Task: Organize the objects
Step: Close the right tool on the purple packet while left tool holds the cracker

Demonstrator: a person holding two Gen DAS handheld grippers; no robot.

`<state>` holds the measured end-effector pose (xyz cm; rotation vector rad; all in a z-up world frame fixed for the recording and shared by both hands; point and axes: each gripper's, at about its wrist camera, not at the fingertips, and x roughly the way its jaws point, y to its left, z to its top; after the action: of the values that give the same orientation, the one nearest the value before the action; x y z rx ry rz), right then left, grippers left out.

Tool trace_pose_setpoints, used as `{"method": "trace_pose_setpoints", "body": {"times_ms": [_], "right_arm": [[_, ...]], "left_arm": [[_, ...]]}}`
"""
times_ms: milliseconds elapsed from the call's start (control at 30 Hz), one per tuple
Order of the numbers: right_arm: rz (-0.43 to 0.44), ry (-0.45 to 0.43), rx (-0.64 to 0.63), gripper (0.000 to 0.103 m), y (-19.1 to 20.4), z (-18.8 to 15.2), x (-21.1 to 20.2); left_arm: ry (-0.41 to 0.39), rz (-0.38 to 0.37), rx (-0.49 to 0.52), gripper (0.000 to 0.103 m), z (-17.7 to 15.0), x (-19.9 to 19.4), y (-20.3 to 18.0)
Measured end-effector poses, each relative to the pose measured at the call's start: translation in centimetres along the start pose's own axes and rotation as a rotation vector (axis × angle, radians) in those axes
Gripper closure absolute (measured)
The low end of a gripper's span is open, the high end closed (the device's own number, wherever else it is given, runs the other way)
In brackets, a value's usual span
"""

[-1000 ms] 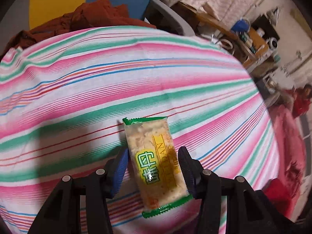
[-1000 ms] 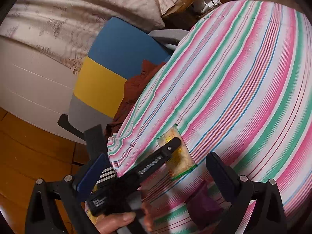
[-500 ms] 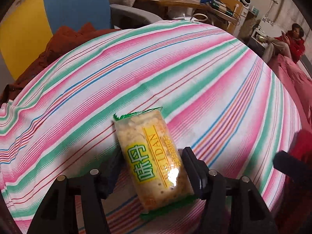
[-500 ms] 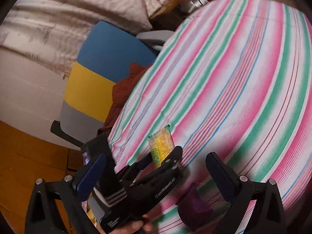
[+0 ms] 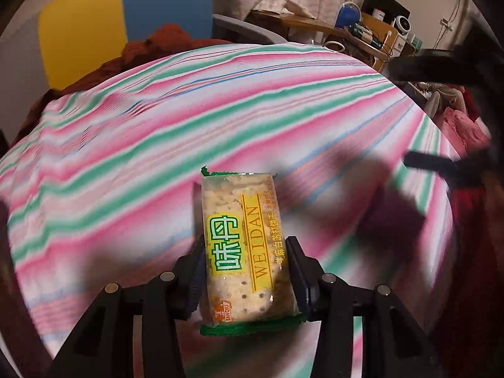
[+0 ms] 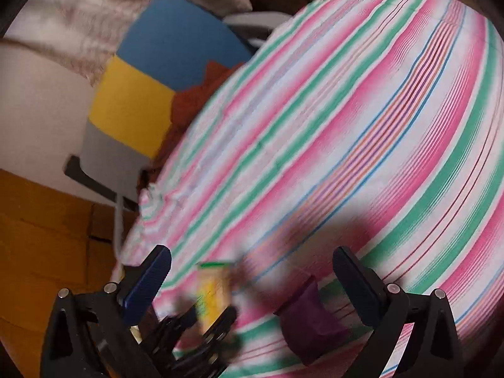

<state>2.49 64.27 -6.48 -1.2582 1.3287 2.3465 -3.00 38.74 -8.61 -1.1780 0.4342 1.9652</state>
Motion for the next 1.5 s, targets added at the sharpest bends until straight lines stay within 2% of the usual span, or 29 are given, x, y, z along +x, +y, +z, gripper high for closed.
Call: {"method": "trace_pose_setpoints", "body": {"times_ms": [167, 267, 467, 733, 900, 1100, 1233, 1300, 1367, 1500], "right_arm": [[-0.071, 0.081, -0.05, 0.0, 0.5, -0.3, 1.8], [-0.122, 0.119, -0.079, 0.0, 0.7, -0.6, 2.7], [-0.196, 0.173, -0.108, 0.0, 0.6, -0.7, 3.9], [-0.28, 0.22, -0.191, 0.0, 1.5, -1.5, 4.8], [-0.335, 0.336, -0.274, 0.0, 2.6, -2.1, 5.3], [-0.521, 0.449, -0.458, 0.0, 2.8, -3.9, 6.3], [-0.582, 0.472, -0.525, 0.001, 3.2, -4.6, 6.8], [-0.597, 0.463, -0.547, 0.004, 3.4, -4.7, 6.7], [-0.588, 0.445, -0.57, 0.014, 3.7, -4.7, 6.4], [-0.564, 0.438, -0.617, 0.027, 4.3, -5.1, 6.1]], "left_arm": [[-0.071, 0.007, -0.041, 0.056, -4.3, -2.5, 1.4], [-0.108, 0.02, -0.024, 0.055, -5.4, -2.9, 1.2], [-0.175, 0.023, 0.011, 0.053, -6.2, -2.6, 1.0], [-0.193, 0.014, 0.015, 0.053, -6.4, -2.4, 1.1], [-0.2, -0.003, 0.006, 0.053, -6.5, -2.4, 1.3], [-0.204, -0.023, -0.007, 0.054, -6.6, -2.5, 1.7], [-0.207, -0.039, -0.018, 0.054, -6.6, -2.5, 1.9], [-0.208, -0.035, -0.015, 0.054, -6.7, -2.6, 1.7], [-0.209, -0.036, -0.015, 0.054, -6.7, -2.6, 1.7], [-0.21, -0.039, -0.017, 0.054, -6.7, -2.6, 1.8]]}}
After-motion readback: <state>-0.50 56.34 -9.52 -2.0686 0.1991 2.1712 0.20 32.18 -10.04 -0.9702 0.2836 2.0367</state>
